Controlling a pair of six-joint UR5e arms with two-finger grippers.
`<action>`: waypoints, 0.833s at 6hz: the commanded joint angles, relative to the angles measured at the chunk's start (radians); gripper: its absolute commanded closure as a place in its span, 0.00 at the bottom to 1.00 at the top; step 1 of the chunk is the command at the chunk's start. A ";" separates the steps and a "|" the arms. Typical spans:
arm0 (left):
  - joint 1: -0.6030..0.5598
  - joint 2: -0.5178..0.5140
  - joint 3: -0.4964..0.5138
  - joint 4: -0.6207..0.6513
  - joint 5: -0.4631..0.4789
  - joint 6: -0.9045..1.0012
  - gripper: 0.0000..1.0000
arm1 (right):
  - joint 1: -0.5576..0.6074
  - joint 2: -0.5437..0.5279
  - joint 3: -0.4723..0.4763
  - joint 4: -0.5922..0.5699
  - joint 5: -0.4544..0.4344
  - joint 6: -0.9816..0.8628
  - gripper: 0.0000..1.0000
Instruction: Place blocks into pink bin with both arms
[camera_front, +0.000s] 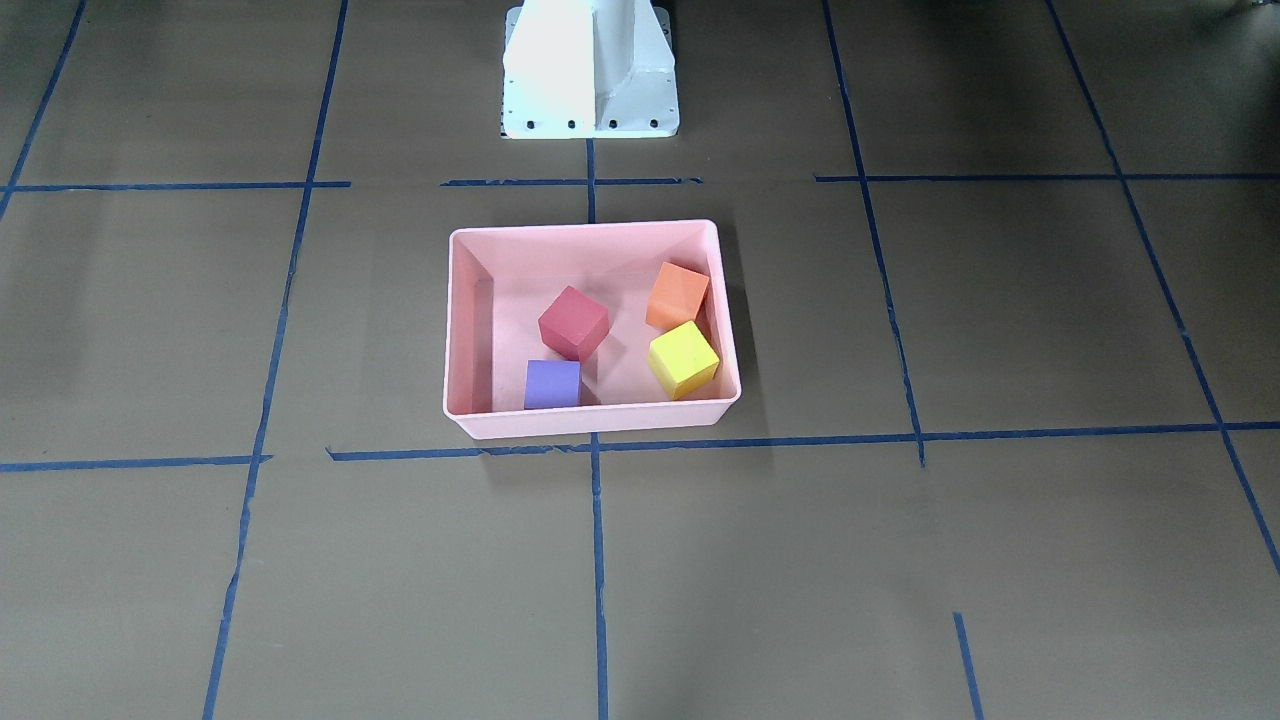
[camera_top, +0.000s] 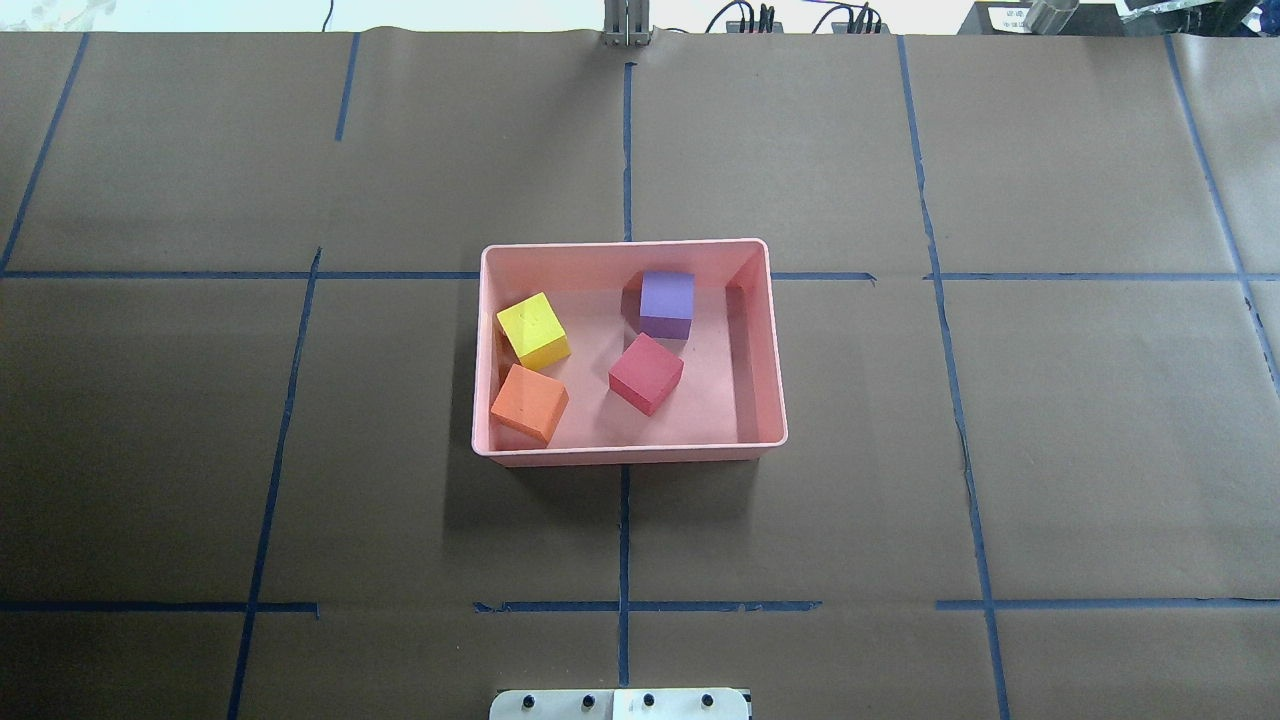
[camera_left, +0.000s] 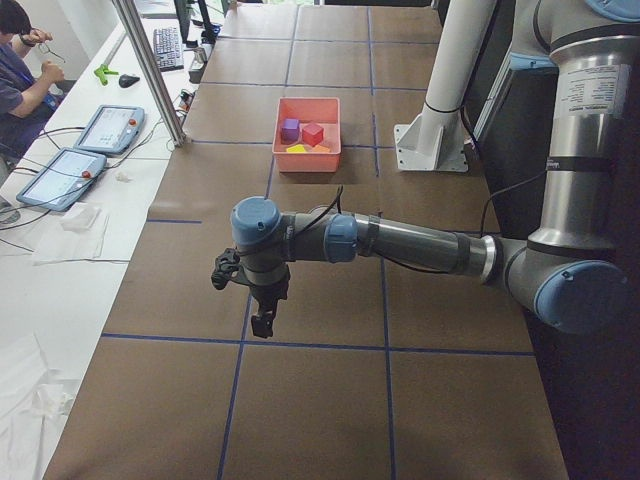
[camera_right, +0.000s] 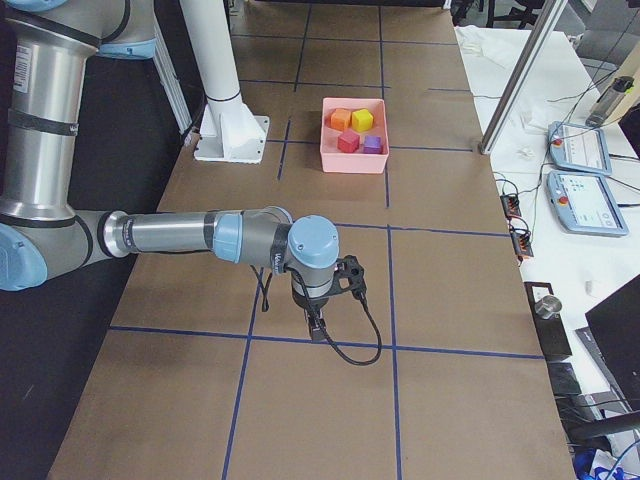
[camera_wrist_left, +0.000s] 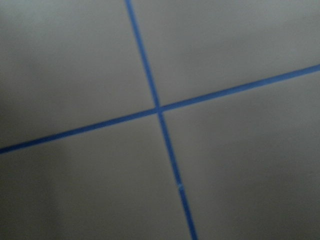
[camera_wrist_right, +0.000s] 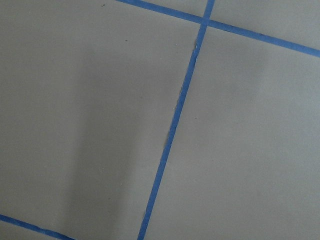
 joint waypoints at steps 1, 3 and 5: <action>-0.015 0.033 0.005 -0.001 -0.033 0.001 0.00 | -0.012 0.002 -0.002 0.014 0.001 0.016 0.00; -0.015 0.050 -0.042 0.003 -0.035 -0.003 0.00 | -0.012 0.000 -0.002 0.014 0.006 0.016 0.00; -0.014 0.096 -0.081 0.003 -0.024 0.001 0.00 | -0.013 0.000 -0.002 0.014 0.007 0.016 0.00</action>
